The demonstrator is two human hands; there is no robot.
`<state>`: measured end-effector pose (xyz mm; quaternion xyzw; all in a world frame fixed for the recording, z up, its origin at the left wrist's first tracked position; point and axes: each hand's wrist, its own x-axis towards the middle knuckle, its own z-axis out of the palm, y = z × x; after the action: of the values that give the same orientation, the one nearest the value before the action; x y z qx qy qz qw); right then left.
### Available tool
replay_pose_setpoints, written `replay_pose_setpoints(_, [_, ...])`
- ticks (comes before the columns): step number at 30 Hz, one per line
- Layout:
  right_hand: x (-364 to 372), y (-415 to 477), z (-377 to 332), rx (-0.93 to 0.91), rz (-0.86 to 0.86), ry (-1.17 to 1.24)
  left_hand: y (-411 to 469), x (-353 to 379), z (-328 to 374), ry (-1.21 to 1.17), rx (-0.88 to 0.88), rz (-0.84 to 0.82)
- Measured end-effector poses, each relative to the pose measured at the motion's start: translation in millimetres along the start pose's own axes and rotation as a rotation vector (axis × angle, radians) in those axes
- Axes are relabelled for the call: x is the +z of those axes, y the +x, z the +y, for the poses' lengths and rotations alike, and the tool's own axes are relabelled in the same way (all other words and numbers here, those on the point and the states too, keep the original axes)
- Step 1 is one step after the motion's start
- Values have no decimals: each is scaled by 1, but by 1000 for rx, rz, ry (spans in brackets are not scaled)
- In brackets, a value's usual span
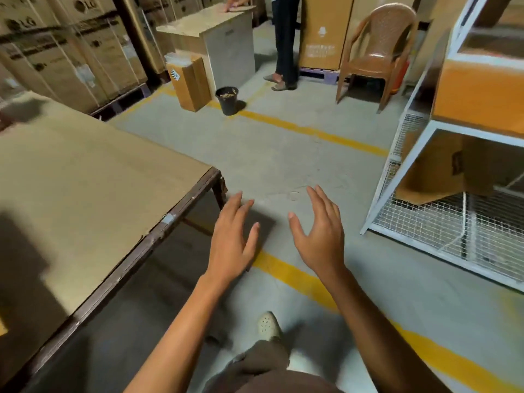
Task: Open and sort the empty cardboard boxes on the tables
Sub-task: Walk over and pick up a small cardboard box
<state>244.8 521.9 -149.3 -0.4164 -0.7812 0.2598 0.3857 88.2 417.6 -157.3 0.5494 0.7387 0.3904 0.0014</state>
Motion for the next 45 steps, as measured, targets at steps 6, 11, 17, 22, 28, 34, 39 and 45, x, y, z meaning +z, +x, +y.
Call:
replay_pose_setpoints(6, [37, 90, 46, 82, -59, -96, 106, 42, -40, -47, -33, -48])
replay_pose_setpoints(11, [69, 176, 70, 103, -100, -146, 195, 69, -73, -2, -32, -75])
replay_pose_setpoints(17, [116, 288, 120, 105, -201, -148, 294, 119, -118, 22, -95, -66])
replay_pose_setpoints(22, [168, 404, 154, 10, -299, -81, 382, 155, -158, 76, -181, 20])
replay_pose_setpoints(28, [225, 524, 147, -144, -471, 35, 470, 156, -192, 194, -327, 164])
replay_pose_setpoints(34, [307, 596, 102, -341, -662, 120, 515, 111, -253, 329, -486, 320])
replay_pose_setpoints(39, [404, 639, 43, -489, -791, 196, 532, 61, -319, 388, -607, 514])
replay_pose_setpoints(45, [527, 686, -39, -619, -823, 284, 568, -7, -417, 437, -694, 681])
